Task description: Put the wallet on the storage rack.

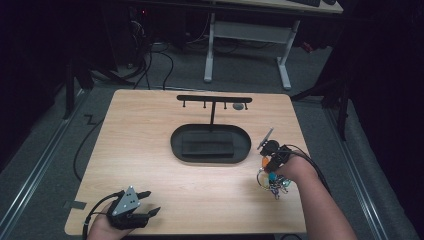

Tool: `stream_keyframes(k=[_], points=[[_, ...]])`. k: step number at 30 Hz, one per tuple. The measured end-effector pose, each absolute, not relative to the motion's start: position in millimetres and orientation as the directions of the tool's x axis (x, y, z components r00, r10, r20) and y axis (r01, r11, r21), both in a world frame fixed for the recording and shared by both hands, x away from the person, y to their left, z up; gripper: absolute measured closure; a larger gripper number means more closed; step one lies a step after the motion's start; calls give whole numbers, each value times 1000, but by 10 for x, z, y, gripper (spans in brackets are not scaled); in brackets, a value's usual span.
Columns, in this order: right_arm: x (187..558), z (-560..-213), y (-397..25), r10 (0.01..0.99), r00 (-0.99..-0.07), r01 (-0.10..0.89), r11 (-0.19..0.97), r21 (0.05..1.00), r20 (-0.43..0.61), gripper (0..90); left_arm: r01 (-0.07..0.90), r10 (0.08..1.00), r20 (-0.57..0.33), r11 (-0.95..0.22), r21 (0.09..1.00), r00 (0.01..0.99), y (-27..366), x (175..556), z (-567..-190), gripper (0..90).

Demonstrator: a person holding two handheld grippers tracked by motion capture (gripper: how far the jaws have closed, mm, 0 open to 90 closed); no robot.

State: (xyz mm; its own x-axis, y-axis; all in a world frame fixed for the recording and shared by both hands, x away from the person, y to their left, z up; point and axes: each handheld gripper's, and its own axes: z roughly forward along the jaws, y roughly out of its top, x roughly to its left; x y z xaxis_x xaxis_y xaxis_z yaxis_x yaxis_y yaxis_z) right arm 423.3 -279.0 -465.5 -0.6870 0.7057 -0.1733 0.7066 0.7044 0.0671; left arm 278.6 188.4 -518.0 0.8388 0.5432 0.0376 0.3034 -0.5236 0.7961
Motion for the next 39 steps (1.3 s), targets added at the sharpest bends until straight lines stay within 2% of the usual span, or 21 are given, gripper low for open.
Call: stream_keyframes(k=[7,9,13,16,18,28,39], points=[[4283,-4777,-2756,694,-697,703,711,16,-181,604,305,545,43,-531,790,838,1892,2797,-5194,383],[4299,-4801,-2765,704,-689,711,703,30,-171,612,304,546,44,-530,792,837,1893,2800,-5195,385],[4319,-4813,-2776,710,-684,717,697,24,-169,681,302,543,48,-536,789,839,1890,2806,-5204,385],[4301,-4789,-2781,713,-681,720,694,27,-165,767,299,539,51,-541,786,841,1882,2809,-5215,385],[4278,-4762,-2785,715,-682,719,694,35,-154,779,298,538,54,-545,783,841,1876,2809,-5219,384],[4132,-4624,-2759,711,-692,710,702,62,-125,784,290,526,65,-563,774,848,1837,2796,-5229,385],[4065,-4724,-2691,706,-702,706,707,35,-93,759,280,511,76,-583,763,856,1821,2787,-5238,384]])
